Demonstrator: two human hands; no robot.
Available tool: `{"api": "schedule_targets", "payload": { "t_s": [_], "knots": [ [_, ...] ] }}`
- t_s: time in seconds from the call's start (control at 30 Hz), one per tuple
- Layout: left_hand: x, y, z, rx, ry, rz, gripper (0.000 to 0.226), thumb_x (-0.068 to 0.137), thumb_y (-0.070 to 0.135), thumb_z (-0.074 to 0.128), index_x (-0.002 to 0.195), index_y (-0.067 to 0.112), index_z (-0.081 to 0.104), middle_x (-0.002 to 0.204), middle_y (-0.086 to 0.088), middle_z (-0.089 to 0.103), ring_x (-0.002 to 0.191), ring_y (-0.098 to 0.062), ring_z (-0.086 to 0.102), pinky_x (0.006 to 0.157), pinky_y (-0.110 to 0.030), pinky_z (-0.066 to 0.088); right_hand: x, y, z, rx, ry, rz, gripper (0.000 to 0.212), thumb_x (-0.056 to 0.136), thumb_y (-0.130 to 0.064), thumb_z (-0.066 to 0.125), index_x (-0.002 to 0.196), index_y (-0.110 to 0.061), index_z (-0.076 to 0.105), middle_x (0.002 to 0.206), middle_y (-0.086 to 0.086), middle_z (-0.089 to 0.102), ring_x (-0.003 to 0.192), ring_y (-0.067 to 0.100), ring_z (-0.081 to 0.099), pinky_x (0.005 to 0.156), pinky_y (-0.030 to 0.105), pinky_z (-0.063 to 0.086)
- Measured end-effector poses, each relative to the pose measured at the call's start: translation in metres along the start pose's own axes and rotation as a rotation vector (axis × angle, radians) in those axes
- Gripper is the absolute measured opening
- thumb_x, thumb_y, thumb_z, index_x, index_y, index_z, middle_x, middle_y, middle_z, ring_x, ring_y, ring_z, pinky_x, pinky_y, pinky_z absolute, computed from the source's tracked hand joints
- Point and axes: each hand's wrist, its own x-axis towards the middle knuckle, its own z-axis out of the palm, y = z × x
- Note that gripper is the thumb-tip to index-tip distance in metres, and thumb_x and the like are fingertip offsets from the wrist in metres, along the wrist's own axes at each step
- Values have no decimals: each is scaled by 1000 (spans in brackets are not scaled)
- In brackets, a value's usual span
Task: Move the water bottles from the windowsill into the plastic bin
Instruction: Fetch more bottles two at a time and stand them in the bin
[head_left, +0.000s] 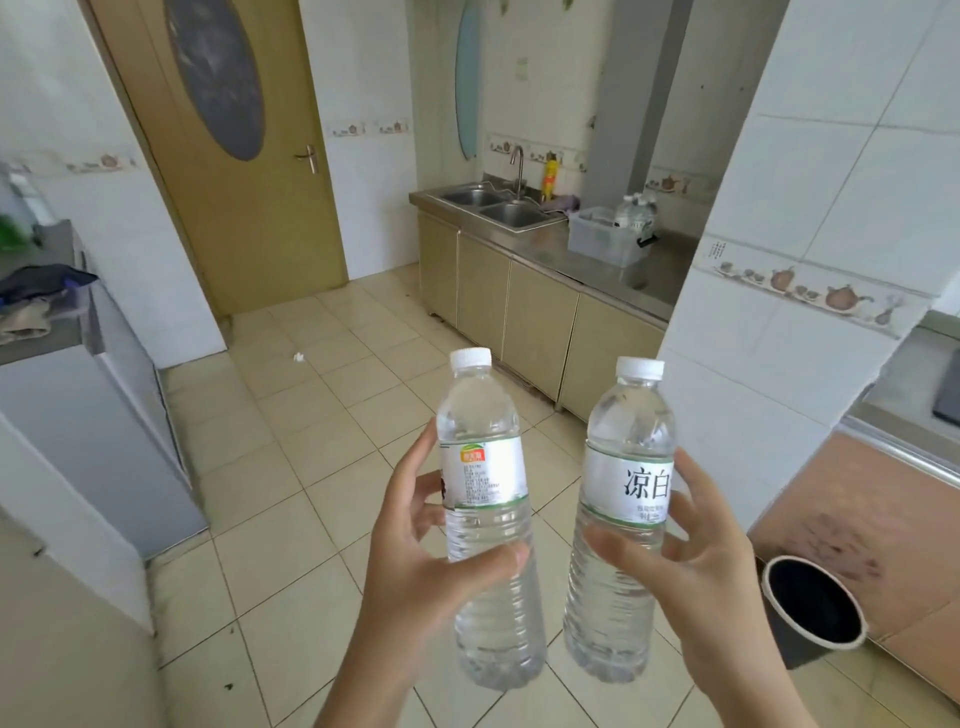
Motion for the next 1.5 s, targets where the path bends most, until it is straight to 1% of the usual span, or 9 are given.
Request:
{"api": "schedule_targets", "payload": {
  "t_s": [0.27,0.37,0.57,0.73,0.93,1.13,1.3,1.4,1.5],
  "knots": [
    [136,-14,42,-1,-13,13,105,40,28,92,126,68,47,112,7,72,105,-9,66,80,-24,50,143,8,3,-19,-7,-10,85,40,-39,88,114,-60,53,114,-15,69,102,19,69,91,53,53],
    [184,-27,51,13,-26,2,106,41,28,92,128,66,46,117,4,70,106,-11,66,83,-29,49,192,19,5,-19,2,-6,90,39,-36,90,119,-54,53,116,-9,69,104,24,68,91,55,52],
    [303,-58,71,54,-71,12,106,41,30,91,129,66,45,118,9,69,107,-9,65,79,-25,51,304,43,22,-45,43,-6,83,44,-22,89,115,-53,57,106,-8,73,98,27,70,90,57,52],
    [421,-73,87,72,-133,4,104,43,32,90,128,70,42,118,18,67,106,-1,63,80,-27,52,410,50,41,-52,63,-41,75,48,-19,86,103,-62,59,103,-16,73,87,17,73,71,36,56],
    [535,-85,116,82,-188,18,105,42,34,89,129,68,43,119,13,68,107,-4,64,81,-22,48,516,59,47,-24,128,-34,76,46,-26,88,108,-57,58,100,-15,74,84,15,73,66,31,57],
    [638,-111,166,82,-237,6,103,44,30,90,128,69,43,122,14,66,111,-7,62,88,-30,50,623,78,33,-33,170,-19,79,42,-33,88,114,-48,59,101,-11,74,83,15,74,60,25,58],
    [732,-140,228,73,-246,0,103,42,31,90,125,71,43,116,19,67,108,-1,62,88,-28,49,731,97,10,-62,172,-17,86,45,-26,90,122,-45,56,110,-6,72,98,21,70,82,46,58],
    [788,-154,266,61,-233,6,102,42,32,89,123,73,43,115,22,67,107,0,62,79,-21,51,798,103,-8,-89,171,-16,86,47,-19,89,123,-45,56,109,-8,72,99,17,69,82,39,58],
    [839,-164,299,38,-228,9,104,42,31,91,127,69,44,115,21,68,107,-2,63,73,-14,54,859,104,-26,-121,173,-16,87,50,-15,92,124,-44,56,111,-10,70,104,13,67,90,44,55]
  ]
}}
